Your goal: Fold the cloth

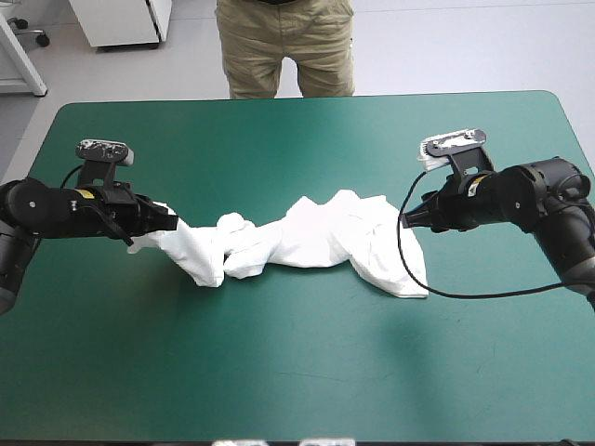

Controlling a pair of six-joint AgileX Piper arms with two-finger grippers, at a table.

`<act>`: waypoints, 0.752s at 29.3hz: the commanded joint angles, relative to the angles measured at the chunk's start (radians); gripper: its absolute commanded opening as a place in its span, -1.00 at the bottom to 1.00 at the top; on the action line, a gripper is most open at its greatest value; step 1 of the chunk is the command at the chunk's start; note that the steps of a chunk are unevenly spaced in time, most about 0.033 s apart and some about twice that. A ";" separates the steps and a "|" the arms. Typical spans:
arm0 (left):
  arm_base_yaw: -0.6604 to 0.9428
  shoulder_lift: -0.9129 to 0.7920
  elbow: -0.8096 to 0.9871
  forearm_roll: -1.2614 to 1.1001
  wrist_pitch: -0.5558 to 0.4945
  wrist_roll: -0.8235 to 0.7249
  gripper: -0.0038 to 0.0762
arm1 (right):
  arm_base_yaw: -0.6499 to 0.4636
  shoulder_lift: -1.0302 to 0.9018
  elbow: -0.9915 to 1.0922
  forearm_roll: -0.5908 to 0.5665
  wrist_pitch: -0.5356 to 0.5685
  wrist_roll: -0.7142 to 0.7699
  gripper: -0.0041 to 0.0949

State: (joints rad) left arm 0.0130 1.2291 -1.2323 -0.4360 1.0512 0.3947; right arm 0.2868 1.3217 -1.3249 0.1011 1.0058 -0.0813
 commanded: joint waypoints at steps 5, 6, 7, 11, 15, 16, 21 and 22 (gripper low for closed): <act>-0.004 -0.022 -0.035 -0.041 -0.041 0.002 -0.93 | 0.000 -0.025 -0.035 -0.003 -0.040 0.002 -0.10; -0.004 -0.022 -0.035 -0.041 -0.041 0.002 -0.93 | 0.000 -0.025 -0.035 -0.003 -0.042 0.008 -0.10; -0.004 -0.022 -0.035 -0.041 -0.041 0.002 -0.93 | 0.000 -0.025 -0.035 -0.005 -0.042 0.013 -0.10; -0.004 -0.022 -0.035 -0.041 -0.041 0.002 -0.93 | 0.000 0.004 -0.035 -0.007 -0.020 0.015 0.04; -0.004 -0.022 -0.035 -0.041 -0.041 -0.002 -0.93 | 0.000 0.086 -0.035 -0.007 0.009 0.021 0.31; -0.004 -0.022 -0.035 -0.041 -0.041 -0.002 -0.93 | 0.000 0.114 -0.035 -0.007 0.009 0.023 0.31; -0.004 -0.022 -0.035 -0.041 -0.039 -0.002 -0.93 | 0.000 0.204 -0.035 -0.012 -0.008 0.024 0.31; -0.004 -0.022 -0.035 -0.041 -0.035 -0.002 -0.93 | 0.000 0.224 -0.035 -0.014 -0.006 0.024 0.31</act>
State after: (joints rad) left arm 0.0130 1.2291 -1.2323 -0.4360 1.0512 0.3986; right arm 0.2868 1.5397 -1.3268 0.0955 1.0304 -0.0581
